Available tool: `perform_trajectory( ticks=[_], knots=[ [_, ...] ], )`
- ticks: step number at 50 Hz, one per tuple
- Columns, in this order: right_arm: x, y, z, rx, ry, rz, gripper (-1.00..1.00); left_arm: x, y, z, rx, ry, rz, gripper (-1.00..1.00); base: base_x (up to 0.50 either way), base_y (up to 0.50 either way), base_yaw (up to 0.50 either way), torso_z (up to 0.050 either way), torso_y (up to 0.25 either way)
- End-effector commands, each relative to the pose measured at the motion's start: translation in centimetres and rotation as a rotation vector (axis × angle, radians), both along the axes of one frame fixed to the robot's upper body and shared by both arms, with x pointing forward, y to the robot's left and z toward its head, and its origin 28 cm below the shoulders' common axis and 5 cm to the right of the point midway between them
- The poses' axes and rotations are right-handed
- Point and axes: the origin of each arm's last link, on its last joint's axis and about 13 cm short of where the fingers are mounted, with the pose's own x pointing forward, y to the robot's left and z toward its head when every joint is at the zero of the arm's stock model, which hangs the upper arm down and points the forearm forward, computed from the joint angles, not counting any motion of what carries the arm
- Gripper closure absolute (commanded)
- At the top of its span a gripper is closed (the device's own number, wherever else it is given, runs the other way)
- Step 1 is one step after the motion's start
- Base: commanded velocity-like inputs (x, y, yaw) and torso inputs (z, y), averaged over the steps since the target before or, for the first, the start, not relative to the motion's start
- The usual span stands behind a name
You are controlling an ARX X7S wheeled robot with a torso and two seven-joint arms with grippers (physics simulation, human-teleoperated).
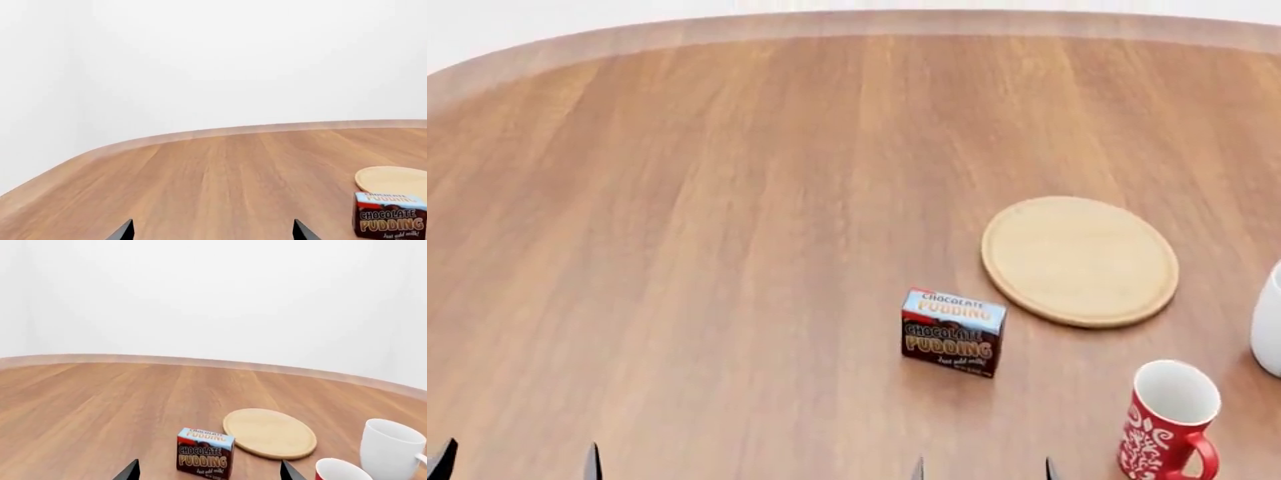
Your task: Put the chocolate pudding to the left of the plate.
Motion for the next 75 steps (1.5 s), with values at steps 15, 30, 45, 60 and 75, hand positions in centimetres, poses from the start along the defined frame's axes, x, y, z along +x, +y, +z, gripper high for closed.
perform_trajectory(
  ticks=[15,30,45,60,75],
  knots=[
    [-0.07,0.14,-0.04,-0.005,-0.003,0.014,-1.00,0.01,-0.03,-0.06,0.001,0.002,-0.002,-1.00,0.11,0.00,0.00,0.000,0.000],
    [-0.03,0.13,-0.08,-0.005,0.003,0.014,-1.00,-0.01,-0.06,-0.07,0.001,0.002,-0.005,-1.00,0.11,0.00,0.00,0.000,0.000],
    [0.06,0.21,-0.17,-0.005,0.010,0.019,-1.00,0.11,-0.17,-0.25,0.007,0.008,-0.013,-1.00,0.11,0.00,0.00,0.000,0.000],
    [0.05,0.19,-0.17,-0.005,0.011,0.018,-1.00,0.05,-0.25,-0.26,0.007,0.009,-0.016,-1.00,0.11,0.00,0.00,0.000,0.000],
    [0.07,0.19,-0.22,-0.005,0.010,0.018,-1.00,-0.02,-0.26,-0.28,0.005,0.007,-0.017,-1.00,0.11,0.00,0.00,0.000,0.000]
  ],
)
